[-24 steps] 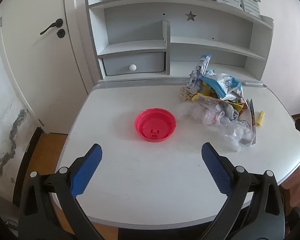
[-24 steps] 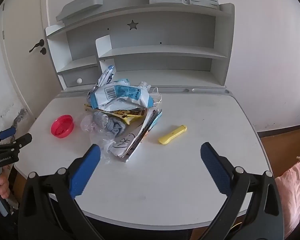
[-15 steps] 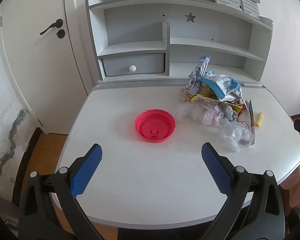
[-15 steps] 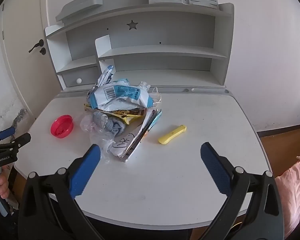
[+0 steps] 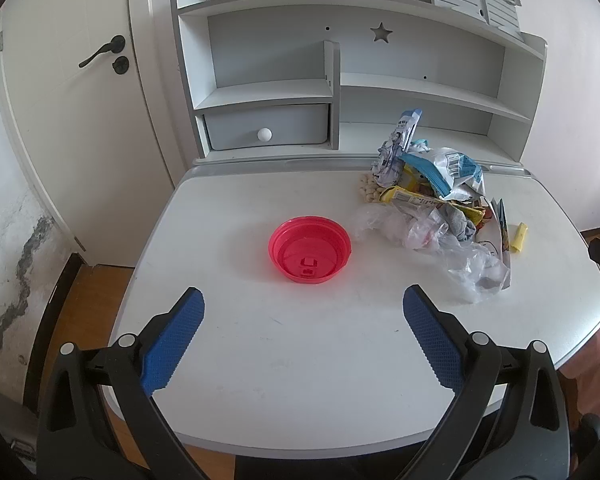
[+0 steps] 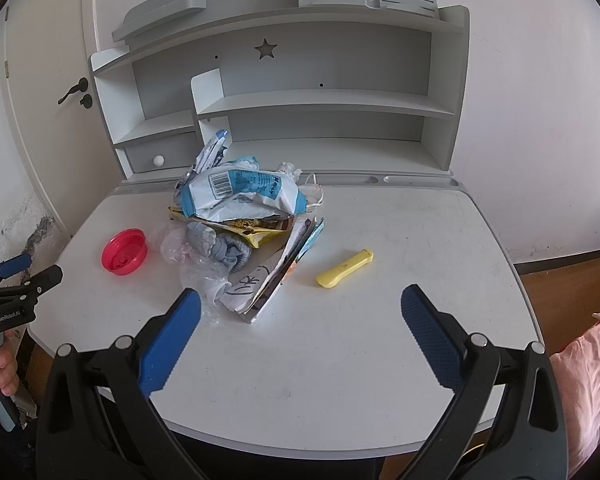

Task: Collect trash

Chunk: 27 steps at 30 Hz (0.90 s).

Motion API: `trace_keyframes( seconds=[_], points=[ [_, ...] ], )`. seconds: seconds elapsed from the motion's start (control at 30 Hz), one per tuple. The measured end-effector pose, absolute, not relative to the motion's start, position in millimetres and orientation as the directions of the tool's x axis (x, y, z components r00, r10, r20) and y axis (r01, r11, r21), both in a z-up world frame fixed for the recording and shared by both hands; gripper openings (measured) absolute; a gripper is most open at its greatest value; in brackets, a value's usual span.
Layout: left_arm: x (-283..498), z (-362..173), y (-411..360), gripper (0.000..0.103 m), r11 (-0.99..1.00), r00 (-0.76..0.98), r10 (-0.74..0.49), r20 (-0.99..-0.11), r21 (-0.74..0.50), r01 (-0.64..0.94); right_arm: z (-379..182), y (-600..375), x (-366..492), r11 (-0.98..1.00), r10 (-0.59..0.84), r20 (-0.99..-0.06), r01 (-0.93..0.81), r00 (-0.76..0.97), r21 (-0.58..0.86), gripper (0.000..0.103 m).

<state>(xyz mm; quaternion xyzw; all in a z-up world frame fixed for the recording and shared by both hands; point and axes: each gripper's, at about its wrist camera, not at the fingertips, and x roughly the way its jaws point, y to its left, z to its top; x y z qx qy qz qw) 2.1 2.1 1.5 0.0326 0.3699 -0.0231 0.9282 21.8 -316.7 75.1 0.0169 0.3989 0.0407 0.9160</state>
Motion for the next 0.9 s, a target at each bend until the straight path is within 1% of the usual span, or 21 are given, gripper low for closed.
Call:
trace_keyframes(
  seconds=[0.9],
  points=[
    [4.0,-5.9,-0.4,0.097,0.996,0.712,-0.022,-0.702,0.046,0.075,75.8,-317.6,22.1,0.996,0.088,-0.734,-0.059,0.674,0.065,0.097]
  ],
)
